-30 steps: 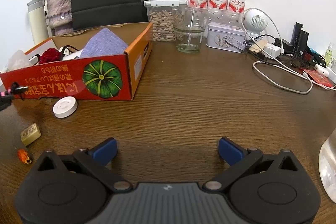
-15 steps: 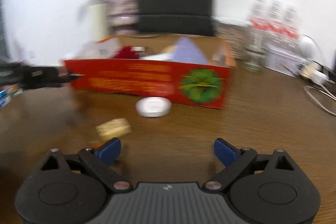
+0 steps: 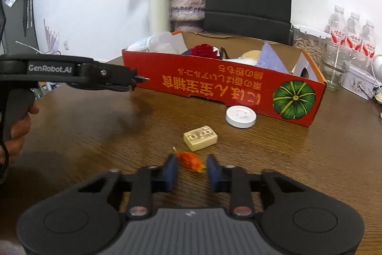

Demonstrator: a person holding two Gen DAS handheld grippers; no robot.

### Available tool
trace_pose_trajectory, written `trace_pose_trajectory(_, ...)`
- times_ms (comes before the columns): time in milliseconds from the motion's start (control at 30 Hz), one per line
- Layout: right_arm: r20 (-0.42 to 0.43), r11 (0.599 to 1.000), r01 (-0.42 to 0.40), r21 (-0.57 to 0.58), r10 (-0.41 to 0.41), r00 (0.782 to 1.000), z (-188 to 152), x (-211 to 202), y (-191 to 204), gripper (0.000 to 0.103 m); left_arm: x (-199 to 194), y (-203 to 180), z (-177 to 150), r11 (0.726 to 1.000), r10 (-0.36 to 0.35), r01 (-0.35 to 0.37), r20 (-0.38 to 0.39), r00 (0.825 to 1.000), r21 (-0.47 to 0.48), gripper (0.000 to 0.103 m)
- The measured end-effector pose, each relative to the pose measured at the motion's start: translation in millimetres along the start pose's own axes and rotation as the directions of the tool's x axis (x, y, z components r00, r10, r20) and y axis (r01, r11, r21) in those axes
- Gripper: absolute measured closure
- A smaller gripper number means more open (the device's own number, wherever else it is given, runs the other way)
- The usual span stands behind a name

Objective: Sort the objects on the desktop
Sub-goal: 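Grasp the small orange item with the right gripper while the left gripper holds the cable, then carry the braided cable with the left gripper while the right gripper carries the orange item into the box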

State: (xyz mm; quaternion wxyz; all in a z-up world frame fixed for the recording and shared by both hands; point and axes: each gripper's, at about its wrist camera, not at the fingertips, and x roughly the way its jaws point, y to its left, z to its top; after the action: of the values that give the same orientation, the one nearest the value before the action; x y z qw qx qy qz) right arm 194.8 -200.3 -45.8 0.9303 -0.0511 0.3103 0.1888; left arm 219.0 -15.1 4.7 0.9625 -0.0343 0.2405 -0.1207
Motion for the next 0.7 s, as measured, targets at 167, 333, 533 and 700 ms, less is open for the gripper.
trace_pose_trajectory(167, 0.016, 1.0, 0.007, -0.021, -0.007, 1.0, 0.2, -1.8, 4.5, 0.093, -4.6, -4.2, -0.6, 1.0, -0.015, 0.014, 0.019, 1.0, 0.012, 0.019)
trace_pose_trajectory(333, 0.066, 1.0, 0.013, -0.016, -0.011, 0.998, 1.1, -12.7, 7.6, 0.093, -11.5, -10.2, -1.3, 0.999, -0.022, 0.021, 0.049, 0.999, 0.033, 0.019)
trace_pose_trajectory(533, 0.152, 0.999, 0.029, 0.018, -0.032, 0.988, 10.2, -28.9, 3.0, 0.093, -25.6, -14.9, 4.0, 0.999, -0.038, 0.035, 0.102, 0.994, 0.033, 0.019)
trace_pose_trajectory(700, 0.235, 0.997, 0.054, 0.062, -0.067, 0.97, 33.1, -38.3, -10.2, 0.093, -31.6, -17.7, 24.6, 0.999, -0.053, 0.052, 0.153, 0.987, 0.01, 0.019)
